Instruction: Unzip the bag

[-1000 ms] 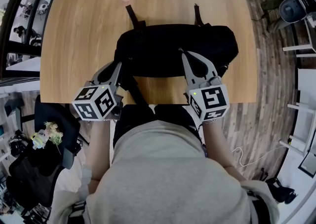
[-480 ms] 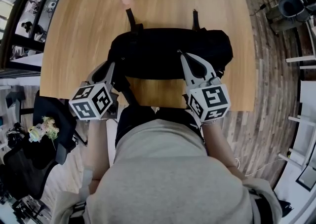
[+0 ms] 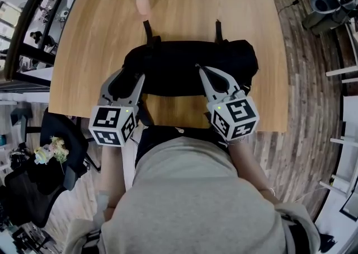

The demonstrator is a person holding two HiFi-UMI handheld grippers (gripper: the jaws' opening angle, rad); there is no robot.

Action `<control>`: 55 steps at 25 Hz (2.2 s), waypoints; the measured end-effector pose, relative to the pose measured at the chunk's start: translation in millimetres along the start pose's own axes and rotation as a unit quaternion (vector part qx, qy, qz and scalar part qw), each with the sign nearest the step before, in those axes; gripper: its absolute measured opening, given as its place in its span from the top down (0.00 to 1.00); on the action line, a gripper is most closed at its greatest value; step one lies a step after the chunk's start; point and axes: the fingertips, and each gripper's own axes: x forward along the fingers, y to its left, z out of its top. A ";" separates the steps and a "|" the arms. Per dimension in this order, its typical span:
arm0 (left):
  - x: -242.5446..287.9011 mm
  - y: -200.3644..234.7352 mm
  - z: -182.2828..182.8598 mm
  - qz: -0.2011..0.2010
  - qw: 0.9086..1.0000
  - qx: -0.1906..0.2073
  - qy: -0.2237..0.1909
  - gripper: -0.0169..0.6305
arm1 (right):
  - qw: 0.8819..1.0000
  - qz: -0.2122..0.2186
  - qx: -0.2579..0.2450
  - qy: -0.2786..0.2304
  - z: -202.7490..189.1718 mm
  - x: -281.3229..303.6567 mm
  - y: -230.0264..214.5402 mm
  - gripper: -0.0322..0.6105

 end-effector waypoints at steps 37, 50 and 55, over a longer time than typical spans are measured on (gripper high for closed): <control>77.4 -123.6 -23.8 -0.073 0.970 0.205 0.108 0.88 | 0.999 0.027 0.014 0.010 -10.1 -8.0 -9.6 0.94; 77.9 -118.6 -21.4 -0.073 0.974 0.192 0.096 0.89 | 1.000 -0.024 0.019 -0.004 -6.0 -20.9 -52.2 0.93; 79.3 -118.0 -20.1 -0.071 0.975 0.186 0.093 0.89 | 0.999 -0.046 0.021 -0.008 -4.7 -30.1 -71.0 0.93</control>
